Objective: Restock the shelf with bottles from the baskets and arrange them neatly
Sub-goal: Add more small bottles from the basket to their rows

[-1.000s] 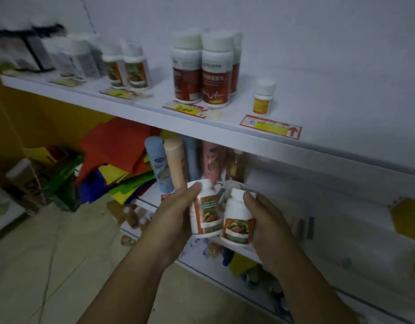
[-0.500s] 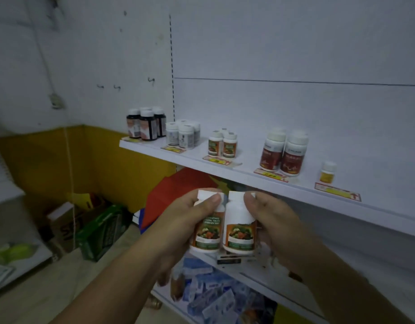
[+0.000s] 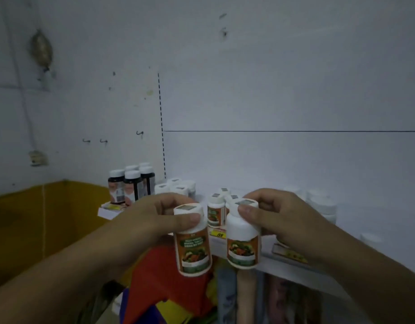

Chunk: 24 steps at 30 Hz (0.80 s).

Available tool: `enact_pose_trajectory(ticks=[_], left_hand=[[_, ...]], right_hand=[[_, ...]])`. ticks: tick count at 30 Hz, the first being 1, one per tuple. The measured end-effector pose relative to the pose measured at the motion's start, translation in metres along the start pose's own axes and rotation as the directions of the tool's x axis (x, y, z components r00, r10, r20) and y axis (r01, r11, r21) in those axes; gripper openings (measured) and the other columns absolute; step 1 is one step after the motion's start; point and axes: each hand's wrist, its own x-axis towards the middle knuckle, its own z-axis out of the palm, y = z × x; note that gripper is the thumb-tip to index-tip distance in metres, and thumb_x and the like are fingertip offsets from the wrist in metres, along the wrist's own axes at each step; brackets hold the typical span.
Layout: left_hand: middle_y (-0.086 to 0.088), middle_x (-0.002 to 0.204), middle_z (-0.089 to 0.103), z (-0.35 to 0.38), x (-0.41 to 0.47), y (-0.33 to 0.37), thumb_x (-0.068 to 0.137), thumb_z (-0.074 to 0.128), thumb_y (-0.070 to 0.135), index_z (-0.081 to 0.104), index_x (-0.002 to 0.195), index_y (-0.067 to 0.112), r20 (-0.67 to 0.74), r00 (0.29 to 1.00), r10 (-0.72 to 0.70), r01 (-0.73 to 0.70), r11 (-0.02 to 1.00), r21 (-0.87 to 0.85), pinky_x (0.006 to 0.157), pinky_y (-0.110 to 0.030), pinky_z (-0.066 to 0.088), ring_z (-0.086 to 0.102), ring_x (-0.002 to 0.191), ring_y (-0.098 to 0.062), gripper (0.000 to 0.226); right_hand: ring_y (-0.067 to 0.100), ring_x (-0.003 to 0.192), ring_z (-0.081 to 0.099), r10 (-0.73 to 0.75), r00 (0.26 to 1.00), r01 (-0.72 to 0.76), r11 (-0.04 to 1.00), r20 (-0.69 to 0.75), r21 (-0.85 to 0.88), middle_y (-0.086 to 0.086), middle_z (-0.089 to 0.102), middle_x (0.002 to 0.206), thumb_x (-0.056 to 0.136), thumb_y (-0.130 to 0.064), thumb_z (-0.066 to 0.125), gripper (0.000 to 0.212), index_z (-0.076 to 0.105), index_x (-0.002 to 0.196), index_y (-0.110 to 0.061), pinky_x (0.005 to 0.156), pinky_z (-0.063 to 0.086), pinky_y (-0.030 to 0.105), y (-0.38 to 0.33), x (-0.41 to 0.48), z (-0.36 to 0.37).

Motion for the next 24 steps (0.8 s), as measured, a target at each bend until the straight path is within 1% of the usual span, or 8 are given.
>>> enact_pose_trajectory(ticks=[3, 5, 8, 11, 13, 16, 19, 24], left_hand=[[0.003, 0.093, 0.076, -0.021, 0.028, 0.011, 0.055, 0.072, 0.035, 0.073, 0.090, 0.023, -0.032, 0.997, 0.066, -0.062, 0.993, 0.101, 0.072, -0.026, 0.056, 0.072, 0.085, -0.012, 0.038], [0.004, 0.086, 0.076, -0.031, 0.047, 0.016, 0.056, 0.070, 0.033, 0.071, 0.092, 0.022, -0.048, 0.992, 0.116, -0.108, 0.984, 0.142, 0.061, -0.016, 0.054, 0.071, 0.076, -0.006, 0.038], [0.004, 0.084, 0.076, -0.046, 0.085, 0.023, 0.054, 0.072, 0.033, 0.070, 0.087, 0.025, -0.073, 0.986, 0.149, -0.134, 0.975, 0.176, 0.055, -0.013, 0.053, 0.071, 0.073, -0.006, 0.034], [0.004, 0.089, 0.075, -0.062, 0.140, 0.030, 0.062, 0.075, 0.029, 0.070, 0.089, 0.026, -0.072, 0.987, 0.145, -0.124, 0.964, 0.235, 0.061, -0.021, 0.056, 0.071, 0.081, -0.012, 0.028], [0.000, 0.093, 0.072, -0.067, 0.181, 0.030, 0.069, 0.077, 0.021, 0.068, 0.090, 0.022, -0.064, 0.991, 0.121, -0.100, 0.958, 0.268, 0.055, -0.022, 0.057, 0.068, 0.085, -0.015, 0.022], [-0.004, 0.097, 0.065, -0.063, 0.236, 0.018, 0.075, 0.075, 0.016, 0.063, 0.098, 0.019, 0.016, 1.000, 0.025, -0.029, 0.935, 0.353, 0.050, -0.026, 0.057, 0.064, 0.086, -0.018, 0.026], [-0.003, 0.099, 0.060, -0.055, 0.280, 0.002, 0.076, 0.073, 0.011, 0.057, 0.107, 0.023, 0.154, 0.988, -0.016, -0.047, 0.917, 0.397, 0.047, -0.026, 0.056, 0.061, 0.084, -0.020, 0.037], [-0.005, 0.092, 0.060, -0.037, 0.331, -0.020, 0.078, 0.070, 0.008, 0.064, 0.094, 0.014, 0.277, 0.960, -0.030, -0.083, 0.918, 0.389, 0.046, -0.025, 0.056, 0.060, 0.080, -0.020, 0.019]], right_hand=[[0.013, 0.081, 0.070, -0.078, 0.996, 0.071, 0.979, -0.031, -0.189, -0.003, 0.074, 0.086, 0.058, -0.057, 0.063, 0.047, 0.071, 0.089, -0.022, 0.076, 0.057, 0.033, -0.008, 0.032, -0.014], [0.006, 0.079, 0.068, -0.094, 0.994, 0.073, 0.953, -0.058, -0.295, -0.009, 0.073, 0.085, 0.065, -0.055, 0.065, 0.036, 0.070, 0.088, -0.027, 0.077, 0.057, 0.031, -0.012, 0.052, -0.025], [0.006, 0.080, 0.067, -0.075, 0.987, 0.014, 0.921, -0.142, -0.390, -0.012, 0.071, 0.086, 0.077, -0.044, 0.066, 0.019, 0.068, 0.089, -0.031, 0.078, 0.057, 0.032, -0.009, 0.086, -0.041], [0.014, 0.087, 0.067, 0.017, 0.980, -0.098, 0.909, -0.199, -0.406, -0.005, 0.069, 0.094, 0.080, -0.039, 0.068, 0.021, 0.069, 0.093, -0.023, 0.082, 0.057, 0.037, 0.001, 0.120, -0.049], [0.015, 0.090, 0.066, 0.109, 0.971, -0.187, 0.899, -0.211, -0.396, -0.003, 0.068, 0.098, 0.080, -0.036, 0.068, 0.024, 0.068, 0.096, -0.019, 0.079, 0.057, 0.033, 0.010, 0.141, -0.050], [0.014, 0.090, 0.065, 0.192, 0.944, -0.288, 0.875, -0.268, -0.390, -0.001, 0.068, 0.097, 0.080, -0.035, 0.069, 0.025, 0.068, 0.095, -0.016, 0.070, 0.054, 0.024, 0.023, 0.168, -0.049], [0.018, 0.091, 0.064, 0.248, 0.901, -0.395, 0.809, -0.357, -0.436, 0.004, 0.067, 0.099, 0.080, -0.036, 0.070, 0.031, 0.068, 0.098, -0.011, 0.073, 0.056, 0.028, 0.038, 0.191, -0.049], [0.017, 0.087, 0.066, 0.392, 0.835, -0.542, 0.702, -0.385, -0.461, 0.005, 0.069, 0.096, 0.080, -0.031, 0.071, 0.029, 0.068, 0.096, -0.007, 0.068, 0.057, 0.024, 0.061, 0.209, -0.041]])
